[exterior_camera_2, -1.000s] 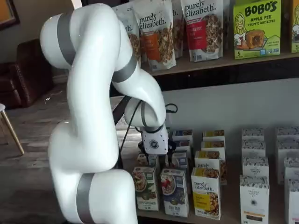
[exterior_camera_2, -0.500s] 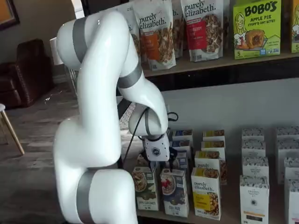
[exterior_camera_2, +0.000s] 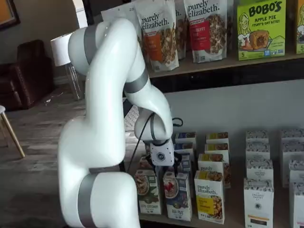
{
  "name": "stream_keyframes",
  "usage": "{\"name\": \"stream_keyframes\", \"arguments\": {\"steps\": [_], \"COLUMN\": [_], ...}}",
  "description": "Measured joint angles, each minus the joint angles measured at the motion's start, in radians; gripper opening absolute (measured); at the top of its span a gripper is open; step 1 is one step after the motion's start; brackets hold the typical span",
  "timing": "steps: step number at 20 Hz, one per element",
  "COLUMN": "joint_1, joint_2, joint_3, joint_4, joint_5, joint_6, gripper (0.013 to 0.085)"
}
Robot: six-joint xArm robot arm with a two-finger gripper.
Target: Pick up the blue and white box that is on the bottom shelf, the second box from the left
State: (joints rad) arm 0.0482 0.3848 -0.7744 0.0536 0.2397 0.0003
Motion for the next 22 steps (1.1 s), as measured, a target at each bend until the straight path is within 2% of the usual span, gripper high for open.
{"name": "stream_keyframes", "arguments": {"steps": [4,13,18,22], "joint_1": [-0.007,-0.018,-0.024,-0.026], "joint_2": [0.045,0.151,0.204,0.240], "joint_3": [-0.045,-0.147,-0.202,-0.244], "joint_4": [-0.029,-0.050,-0.050,-0.016], "joint_5": [0.004,-0.002,-0.005,-0.010], "joint_6": [0.021,0.031,0.024,-0.011], "gripper": [0.0850,0.0850,0.0850,0.0850]}}
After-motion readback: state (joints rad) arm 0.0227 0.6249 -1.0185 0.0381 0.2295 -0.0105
